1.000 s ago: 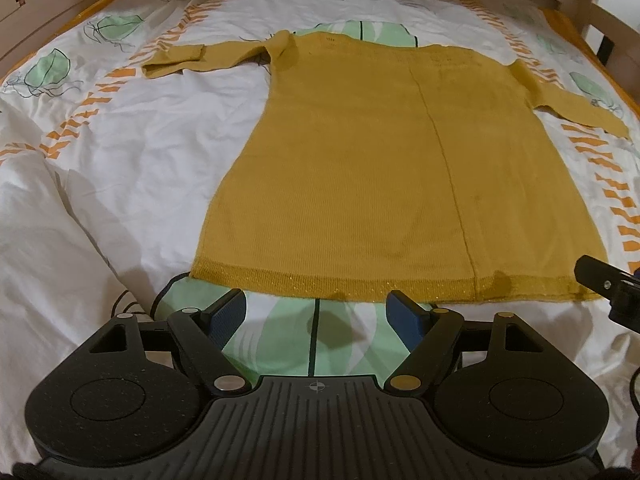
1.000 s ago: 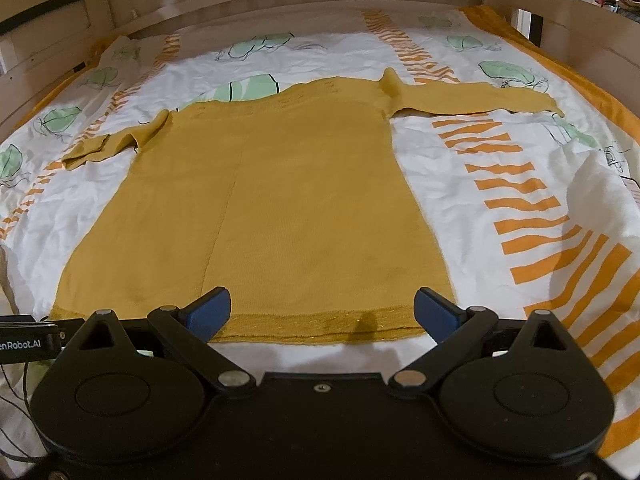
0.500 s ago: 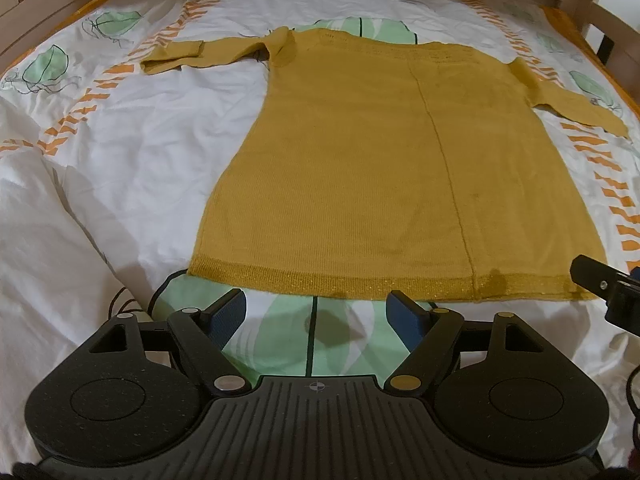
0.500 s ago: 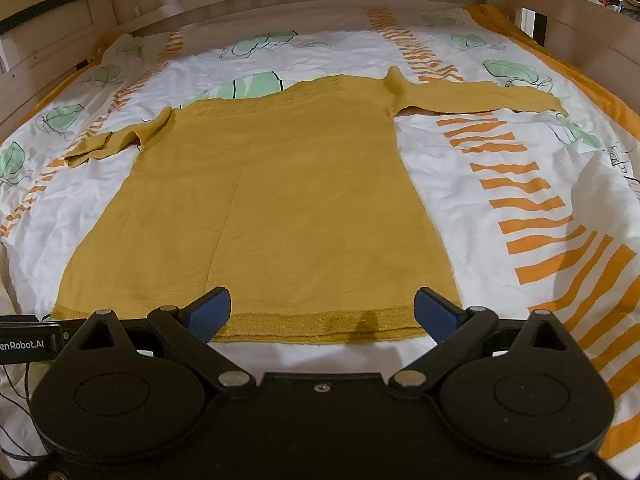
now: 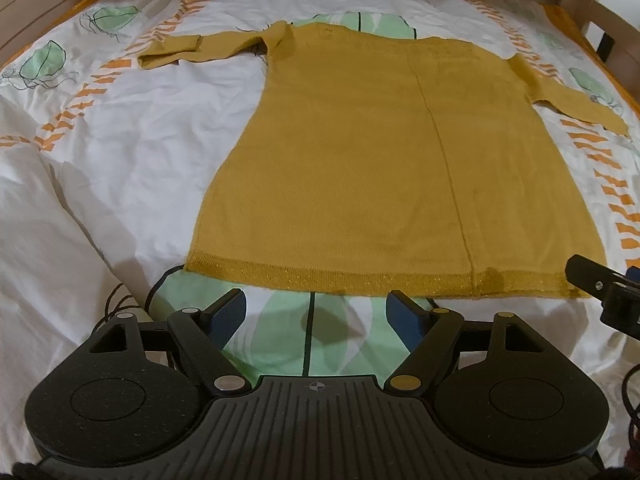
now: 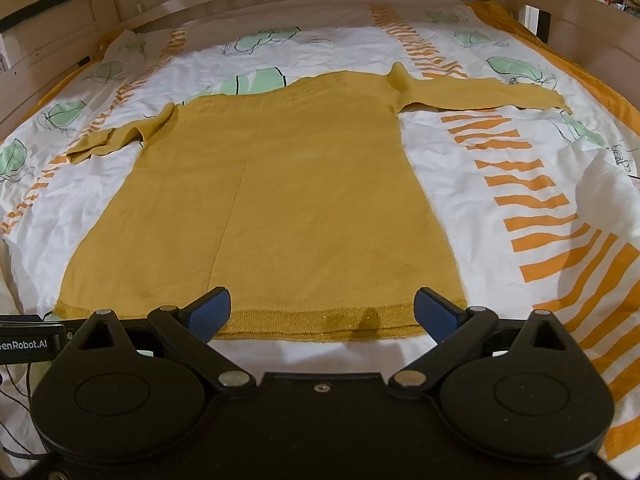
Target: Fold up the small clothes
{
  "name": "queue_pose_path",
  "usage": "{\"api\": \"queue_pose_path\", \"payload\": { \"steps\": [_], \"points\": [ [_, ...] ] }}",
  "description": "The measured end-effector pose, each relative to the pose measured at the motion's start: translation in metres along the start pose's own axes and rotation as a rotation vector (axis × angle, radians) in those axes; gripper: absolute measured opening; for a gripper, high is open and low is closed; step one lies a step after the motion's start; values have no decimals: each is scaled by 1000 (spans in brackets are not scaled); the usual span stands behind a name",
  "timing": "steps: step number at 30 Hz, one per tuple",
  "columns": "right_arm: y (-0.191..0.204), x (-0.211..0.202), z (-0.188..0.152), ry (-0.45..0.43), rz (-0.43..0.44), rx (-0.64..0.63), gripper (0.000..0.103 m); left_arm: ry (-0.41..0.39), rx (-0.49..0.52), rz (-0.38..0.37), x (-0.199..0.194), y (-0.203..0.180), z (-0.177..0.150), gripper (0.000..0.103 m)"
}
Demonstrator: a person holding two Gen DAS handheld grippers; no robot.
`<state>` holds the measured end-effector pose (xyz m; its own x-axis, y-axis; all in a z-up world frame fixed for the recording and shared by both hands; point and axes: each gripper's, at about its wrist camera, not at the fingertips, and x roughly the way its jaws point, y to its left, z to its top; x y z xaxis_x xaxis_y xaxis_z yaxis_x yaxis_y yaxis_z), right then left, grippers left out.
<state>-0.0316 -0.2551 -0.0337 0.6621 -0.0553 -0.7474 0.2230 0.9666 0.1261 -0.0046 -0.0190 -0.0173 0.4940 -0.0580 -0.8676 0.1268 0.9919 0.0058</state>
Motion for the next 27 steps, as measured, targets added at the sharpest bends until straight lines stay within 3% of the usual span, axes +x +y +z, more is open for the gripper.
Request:
{"api": "queue_pose_path", "payload": {
  "steps": [13, 27],
  "points": [
    [0, 4, 2, 38, 25, 1, 99, 33, -5, -13, 2, 1, 2, 76],
    [-6, 17, 24, 157, 115, 18, 99, 84, -21, -66, 6, 12, 19, 76]
  ]
}}
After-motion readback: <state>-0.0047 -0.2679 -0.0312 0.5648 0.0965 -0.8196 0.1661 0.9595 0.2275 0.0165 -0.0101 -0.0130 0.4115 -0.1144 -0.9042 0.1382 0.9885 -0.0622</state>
